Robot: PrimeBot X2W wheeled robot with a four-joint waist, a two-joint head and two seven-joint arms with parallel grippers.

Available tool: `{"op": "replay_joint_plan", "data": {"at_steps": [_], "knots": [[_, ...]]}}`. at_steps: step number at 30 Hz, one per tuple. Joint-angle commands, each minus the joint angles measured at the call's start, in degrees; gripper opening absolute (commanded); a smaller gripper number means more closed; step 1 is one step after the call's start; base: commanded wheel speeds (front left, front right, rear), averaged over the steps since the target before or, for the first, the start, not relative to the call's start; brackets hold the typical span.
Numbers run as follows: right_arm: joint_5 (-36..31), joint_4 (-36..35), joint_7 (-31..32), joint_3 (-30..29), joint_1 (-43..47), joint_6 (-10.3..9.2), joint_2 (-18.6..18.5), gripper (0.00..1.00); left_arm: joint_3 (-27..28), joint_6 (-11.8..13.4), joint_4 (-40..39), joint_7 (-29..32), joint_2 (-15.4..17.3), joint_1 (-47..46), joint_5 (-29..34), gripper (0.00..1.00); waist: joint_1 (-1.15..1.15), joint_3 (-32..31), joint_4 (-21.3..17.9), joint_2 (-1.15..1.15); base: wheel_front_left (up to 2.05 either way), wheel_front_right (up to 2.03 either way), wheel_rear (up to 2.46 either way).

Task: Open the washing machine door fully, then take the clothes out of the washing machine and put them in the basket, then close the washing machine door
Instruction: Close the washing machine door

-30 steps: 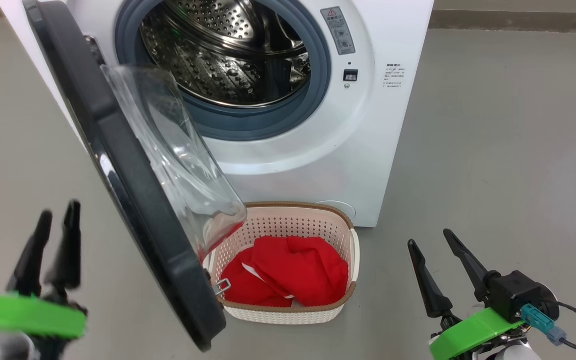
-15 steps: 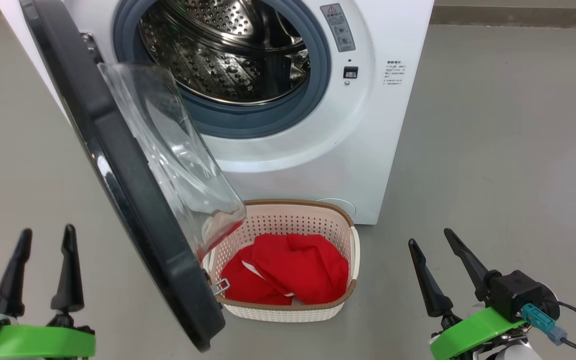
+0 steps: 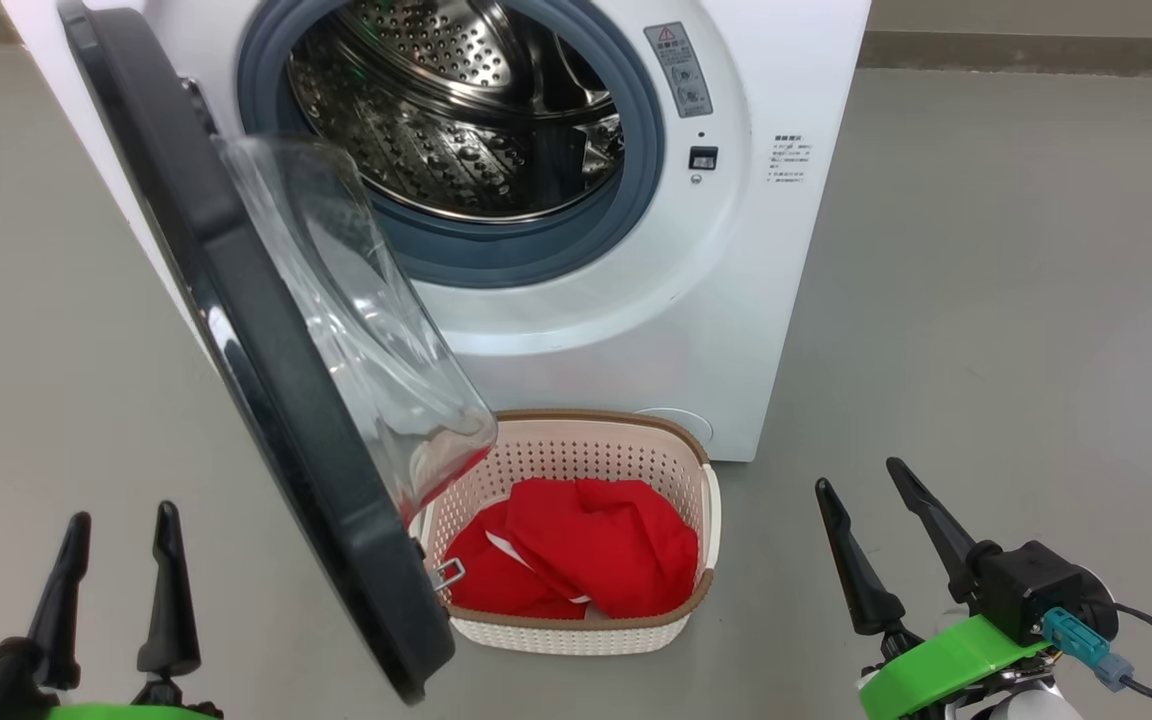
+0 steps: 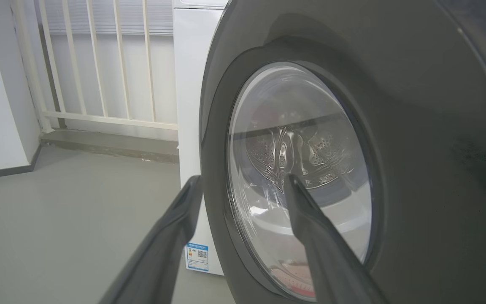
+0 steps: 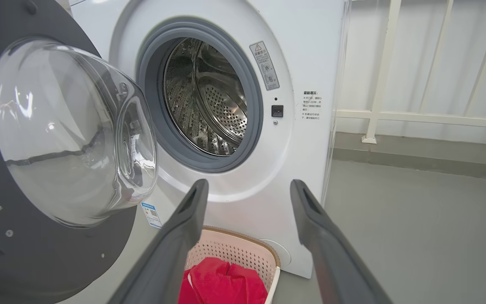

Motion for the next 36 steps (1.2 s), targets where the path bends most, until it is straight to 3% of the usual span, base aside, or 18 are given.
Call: {"op": "replay_joint_plan", "data": {"at_steps": [1,34,35,36], "knots": [[0.43,-1.5,-0.37,1.55,-1.5,0.35,-0.05,1.0,2.42,-0.3,-1.18,-0.44,0.4,-0.35,0.69,1.0,0.0,-0.01,0.03,0.0,0.0,0.0,0.0],[0.11,-1.35,-0.37,1.64,-2.25,0.35,-0.05,1.0,1.89,-0.39,-0.83,-0.45,-0.98,0.11,3.7,1.0,0.0,1.19,0.37,0.0,0.0,0.0,0.0],[0.13,-1.37,-0.37,1.62,-2.25,0.35,-0.05,1.0,1.54,-0.39,-0.6,-0.45,-0.92,0.13,3.64,0.76,0.0,1.17,0.39,0.0,0.0,0.0,0.0],[0.14,-1.38,-0.37,1.59,-2.25,0.35,-0.05,1.0,1.31,-0.39,-0.4,-0.45,-0.91,0.0,3.32,0.33,0.0,1.16,0.42,0.0,0.0,0.0,0.0]]}}
